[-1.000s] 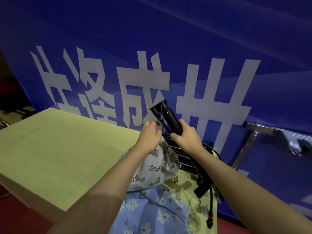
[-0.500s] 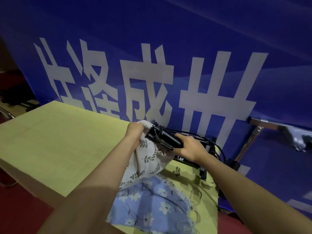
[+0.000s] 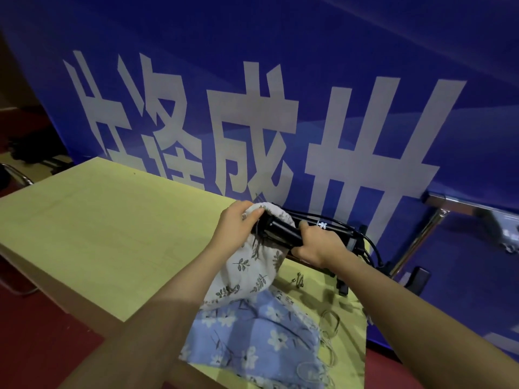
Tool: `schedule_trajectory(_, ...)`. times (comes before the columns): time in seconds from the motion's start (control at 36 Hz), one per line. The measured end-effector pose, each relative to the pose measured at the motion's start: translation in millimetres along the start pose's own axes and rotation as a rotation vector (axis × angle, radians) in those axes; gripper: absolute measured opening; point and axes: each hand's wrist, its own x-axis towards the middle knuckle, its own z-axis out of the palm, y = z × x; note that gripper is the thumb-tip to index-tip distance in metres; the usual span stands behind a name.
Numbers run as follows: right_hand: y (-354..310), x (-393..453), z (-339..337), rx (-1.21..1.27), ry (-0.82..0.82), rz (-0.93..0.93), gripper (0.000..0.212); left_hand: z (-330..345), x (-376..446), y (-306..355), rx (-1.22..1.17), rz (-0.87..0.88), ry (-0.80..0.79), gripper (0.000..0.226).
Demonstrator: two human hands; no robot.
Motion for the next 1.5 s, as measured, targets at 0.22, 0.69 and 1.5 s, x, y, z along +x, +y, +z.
schedule_trajectory(0.22,-10.4,6.1,-0.7,0.092,-0.002,0.007,0.052,7.7,-13.9,0.0,0.141,0.082,-0.108,0.049)
schedule_trajectory(0.69,-24.3,21.0,0.1,0.253,0.119,0.022,0.037,-2.9,-12.8,-12.4,0.758,-0.012,-0.074,0.105)
schedule_trajectory(1.5,-33.2,40.9,17.8,-0.457,0.398,-0.465,0.044,27.1,-1.2,-40.9,0.824,0.179,-0.150,0.037)
